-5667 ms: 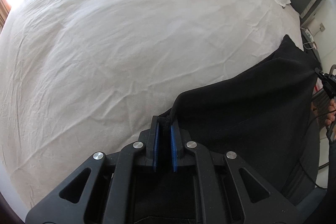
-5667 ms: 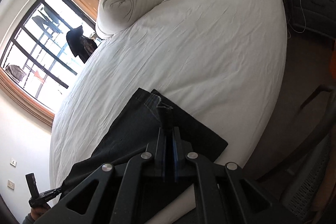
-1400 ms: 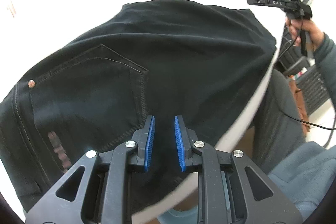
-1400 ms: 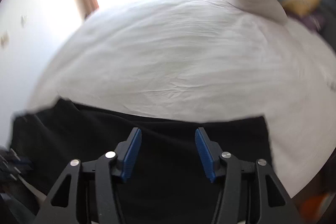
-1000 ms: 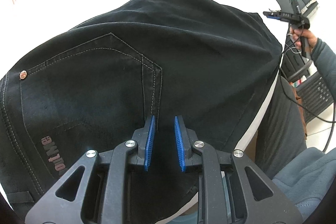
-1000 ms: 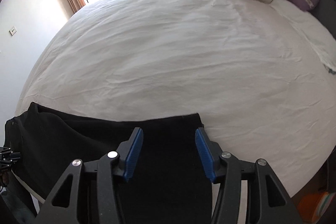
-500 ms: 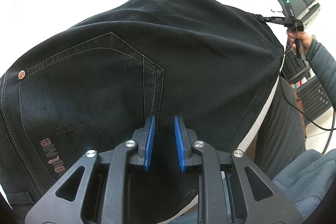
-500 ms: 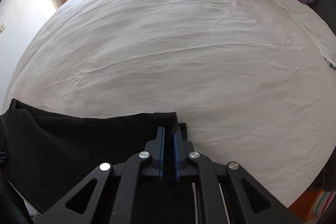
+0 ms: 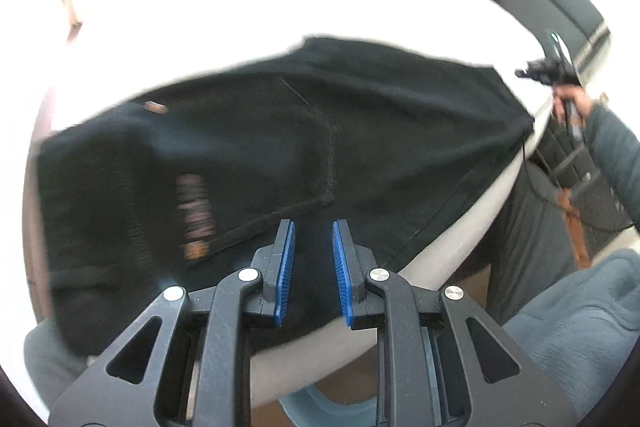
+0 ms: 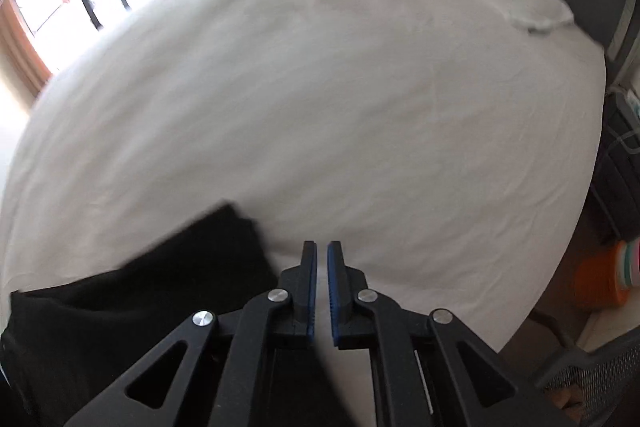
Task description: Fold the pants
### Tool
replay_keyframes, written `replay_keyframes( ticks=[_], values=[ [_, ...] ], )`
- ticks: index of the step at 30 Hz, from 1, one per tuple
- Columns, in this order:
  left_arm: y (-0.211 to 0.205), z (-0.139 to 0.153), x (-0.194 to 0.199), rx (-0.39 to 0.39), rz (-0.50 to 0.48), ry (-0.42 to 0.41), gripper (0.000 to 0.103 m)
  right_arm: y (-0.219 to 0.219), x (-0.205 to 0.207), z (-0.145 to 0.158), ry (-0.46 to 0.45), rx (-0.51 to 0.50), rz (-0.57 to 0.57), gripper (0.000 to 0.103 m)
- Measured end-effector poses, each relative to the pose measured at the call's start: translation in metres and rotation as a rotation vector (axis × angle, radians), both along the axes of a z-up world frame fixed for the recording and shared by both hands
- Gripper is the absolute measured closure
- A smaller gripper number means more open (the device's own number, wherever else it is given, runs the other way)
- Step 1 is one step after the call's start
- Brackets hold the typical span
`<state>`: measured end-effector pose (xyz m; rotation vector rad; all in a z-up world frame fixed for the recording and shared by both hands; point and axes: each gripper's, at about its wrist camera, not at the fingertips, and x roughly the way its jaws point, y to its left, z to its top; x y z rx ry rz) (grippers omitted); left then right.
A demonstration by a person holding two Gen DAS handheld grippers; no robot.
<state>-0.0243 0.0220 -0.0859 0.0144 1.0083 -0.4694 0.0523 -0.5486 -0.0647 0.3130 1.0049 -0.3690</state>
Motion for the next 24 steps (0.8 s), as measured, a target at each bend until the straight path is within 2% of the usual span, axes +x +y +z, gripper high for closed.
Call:
replay_keyframes(
  ticks=[2, 3, 4, 6, 8, 12, 15, 19, 21, 24],
  values=[
    [0.039, 0.017, -0.009, -0.057, 0.115, -0.041, 0.084, 0.028, -0.017, 0.023, -0.088, 0.011, 0.057, 0.063],
    [0.064, 0.022, -0.012, -0.093, 0.189, -0.048, 0.084, 0.041, -0.025, 0.029, -0.120, 0.040, 0.081, 0.059],
    [0.093, 0.026, -0.015, -0.132, 0.261, -0.042, 0.084, 0.057, -0.034, 0.033, -0.148, 0.085, 0.112, 0.057],
    [0.133, 0.027, -0.021, -0.170, 0.348, -0.023, 0.084, 0.084, -0.044, 0.033, -0.160, 0.143, 0.165, 0.057],
    [0.161, 0.025, -0.030, -0.154, 0.395, -0.007, 0.084, 0.111, -0.052, 0.026, -0.142, 0.181, 0.206, 0.057],
    [0.162, 0.022, -0.040, -0.202, 0.311, 0.045, 0.084, 0.149, -0.053, 0.010, -0.088, 0.225, 0.251, 0.057],
    [0.141, 0.003, -0.038, -0.128, 0.259, 0.097, 0.075, 0.166, -0.048, 0.008, -0.071, 0.238, 0.275, 0.057],
    [0.138, -0.010, -0.033, -0.127, 0.293, 0.113, 0.075, 0.185, -0.047, 0.020, -0.078, 0.214, 0.331, 0.057],
    [0.140, -0.012, -0.029, -0.098, 0.315, 0.113, 0.075, 0.188, -0.049, 0.023, -0.081, 0.210, 0.349, 0.057],
    [0.146, 0.002, -0.032, -0.095, 0.364, 0.047, 0.075, 0.190, -0.050, 0.023, -0.079, 0.208, 0.343, 0.057]
  ],
)
